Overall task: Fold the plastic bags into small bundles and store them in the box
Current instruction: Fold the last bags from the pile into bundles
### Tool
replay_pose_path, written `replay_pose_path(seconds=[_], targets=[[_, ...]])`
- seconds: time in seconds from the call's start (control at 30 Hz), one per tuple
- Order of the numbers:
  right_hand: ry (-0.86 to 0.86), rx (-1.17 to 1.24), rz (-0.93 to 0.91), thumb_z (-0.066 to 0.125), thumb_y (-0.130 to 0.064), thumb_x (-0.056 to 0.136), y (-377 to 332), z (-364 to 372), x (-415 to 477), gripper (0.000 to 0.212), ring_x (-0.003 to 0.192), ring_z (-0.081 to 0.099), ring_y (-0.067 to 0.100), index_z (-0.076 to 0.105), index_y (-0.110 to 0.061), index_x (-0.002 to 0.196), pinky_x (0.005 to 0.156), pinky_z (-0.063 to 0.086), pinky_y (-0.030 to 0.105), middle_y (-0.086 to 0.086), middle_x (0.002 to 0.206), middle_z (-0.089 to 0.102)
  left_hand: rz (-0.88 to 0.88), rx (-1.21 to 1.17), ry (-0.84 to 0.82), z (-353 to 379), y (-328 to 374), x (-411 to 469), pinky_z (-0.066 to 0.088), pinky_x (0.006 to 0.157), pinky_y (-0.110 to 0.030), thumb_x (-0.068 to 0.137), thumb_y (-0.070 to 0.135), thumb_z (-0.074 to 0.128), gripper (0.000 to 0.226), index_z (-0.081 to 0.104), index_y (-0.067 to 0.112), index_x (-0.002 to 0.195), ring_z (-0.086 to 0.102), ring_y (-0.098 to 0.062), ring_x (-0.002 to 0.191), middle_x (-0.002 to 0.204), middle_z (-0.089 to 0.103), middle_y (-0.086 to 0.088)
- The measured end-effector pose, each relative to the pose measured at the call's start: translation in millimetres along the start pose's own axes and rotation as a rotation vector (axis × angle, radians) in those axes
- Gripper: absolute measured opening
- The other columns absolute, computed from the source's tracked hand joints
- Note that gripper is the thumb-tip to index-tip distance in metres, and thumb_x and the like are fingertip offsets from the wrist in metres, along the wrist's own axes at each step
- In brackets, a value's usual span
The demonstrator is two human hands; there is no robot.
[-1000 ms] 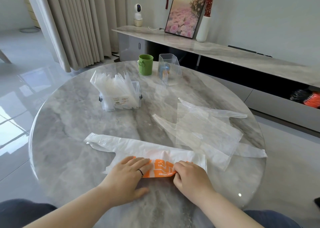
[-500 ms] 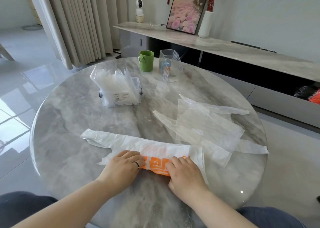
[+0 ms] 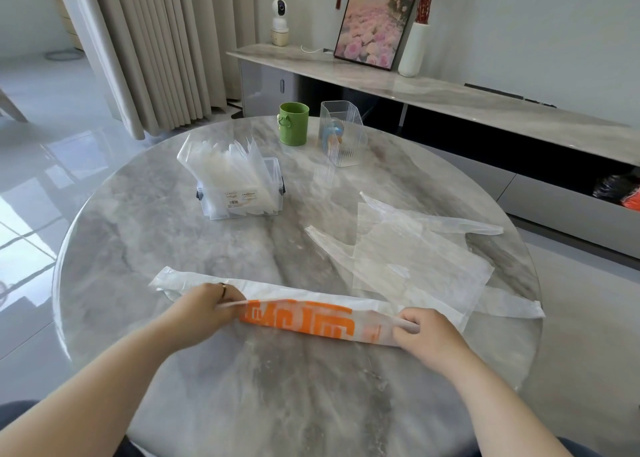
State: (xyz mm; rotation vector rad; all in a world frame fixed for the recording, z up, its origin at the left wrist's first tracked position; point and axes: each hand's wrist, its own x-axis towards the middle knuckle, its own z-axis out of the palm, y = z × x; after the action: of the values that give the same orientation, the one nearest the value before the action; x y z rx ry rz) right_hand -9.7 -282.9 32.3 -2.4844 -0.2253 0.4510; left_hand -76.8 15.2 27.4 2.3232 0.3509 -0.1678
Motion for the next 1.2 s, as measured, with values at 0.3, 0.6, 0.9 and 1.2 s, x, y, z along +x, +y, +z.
replay_pose_path(seconds=[0.3, 0.6, 0.9, 1.2], targets=[[0.16, -0.17, 0.143, 0.045, -0.027, 0.092, -11, 18, 14, 0.03, 0.074, 0.041, 0.021, 0.036, -0.012, 0.068, 0.053, 0.026, 0.028, -0.004, 0.063, 0.039, -0.191, -0.009, 0.283, 13, 3, 15, 0.035, 0.057, -0.029, 0.09, 0.021, 0.056, 0.009, 0.059, 0.013, 0.091, 0.051, -0.024, 0.074, 0.067, 0.053, -0.001], [0.207, -0.199, 0.139, 0.043, -0.023, 0.094, -14, 24, 15, 0.012, 0.083, 0.048, 0.02, 0.039, -0.019, 0.084, 0.066, 0.03, 0.024, -0.002, 0.088, 0.055, 0.405, 0.405, 0.676, 43, 20, 13, 0.011, 0.109, -0.028, 0.095, 0.042, 0.027, 0.041, 0.043, 0.016, 0.122, 0.032, -0.017, 0.126, 0.12, 0.046, -0.006], [0.211, -0.385, 0.107, 0.038, -0.024, 0.096, -19, 29, 9, 0.031, 0.11, 0.054, 0.022, 0.036, -0.019, 0.127, 0.077, 0.037, 0.028, 0.002, 0.116, 0.06, 0.4, 0.718, 0.106, 79, 13, 18, 0.011, 0.103, -0.025, 0.099, 0.04, 0.002, 0.072, 0.071, 0.02, 0.104, 0.066, -0.015, 0.102, 0.11, 0.069, 0.002], [0.619, -0.376, -0.013, 0.06, -0.003, 0.073, -13, 27, 13, 0.04, 0.1, 0.055, 0.033, 0.054, -0.006, 0.112, 0.084, 0.044, 0.039, 0.019, 0.105, 0.065, 0.402, 0.747, 0.091, 81, 14, 17, 0.009, 0.106, -0.028, 0.099, 0.039, 0.002, 0.072, 0.071, 0.018, 0.105, 0.066, -0.015, 0.102, 0.111, 0.069, 0.002]])
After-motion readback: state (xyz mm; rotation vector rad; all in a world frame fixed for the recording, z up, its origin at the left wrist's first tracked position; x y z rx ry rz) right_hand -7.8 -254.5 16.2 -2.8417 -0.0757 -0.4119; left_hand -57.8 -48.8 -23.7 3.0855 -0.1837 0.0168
